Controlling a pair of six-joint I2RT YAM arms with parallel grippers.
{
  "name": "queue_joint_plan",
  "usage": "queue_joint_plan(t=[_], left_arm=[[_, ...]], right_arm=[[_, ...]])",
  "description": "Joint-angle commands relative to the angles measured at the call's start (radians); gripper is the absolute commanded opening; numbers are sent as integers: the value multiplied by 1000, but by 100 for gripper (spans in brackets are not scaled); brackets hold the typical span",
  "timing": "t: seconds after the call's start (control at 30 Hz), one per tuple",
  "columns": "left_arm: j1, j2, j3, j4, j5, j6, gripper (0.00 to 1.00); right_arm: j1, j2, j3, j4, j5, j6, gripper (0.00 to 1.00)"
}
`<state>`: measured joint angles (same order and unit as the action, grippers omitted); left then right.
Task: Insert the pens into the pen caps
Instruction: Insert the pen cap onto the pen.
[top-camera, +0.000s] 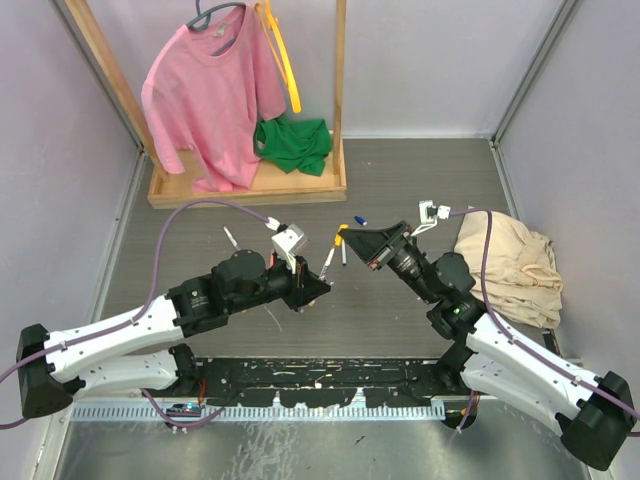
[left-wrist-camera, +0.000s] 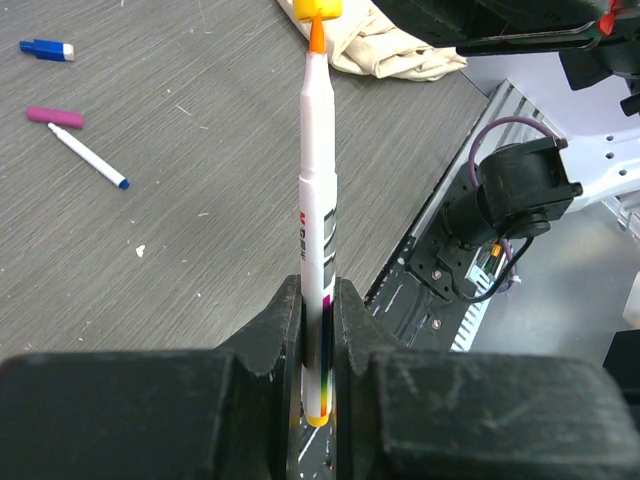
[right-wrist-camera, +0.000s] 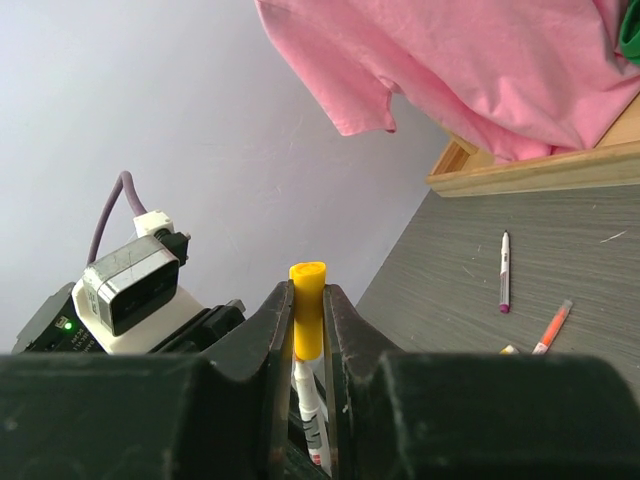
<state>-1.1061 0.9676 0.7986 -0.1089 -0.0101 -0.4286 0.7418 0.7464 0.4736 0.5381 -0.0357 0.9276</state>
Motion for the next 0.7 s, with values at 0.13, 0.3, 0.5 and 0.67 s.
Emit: queue_joint_plan(t=[0.13,0.3,0.5,0.67], left_arm=[[-5,5,48,52,12,14,0],[-5,5,47,52,13,15,0],[-5,-4,45,49,3,16,0],[-4,-6,44,49,-1,16,0]], right_arm=[[-4,-19,47,71,-32,0,0],[-4,-18,46,67,-35,-2,0],[-5,-17,41,58,-43,-8,0],[-5,-14,39,43,-52,-11,0]])
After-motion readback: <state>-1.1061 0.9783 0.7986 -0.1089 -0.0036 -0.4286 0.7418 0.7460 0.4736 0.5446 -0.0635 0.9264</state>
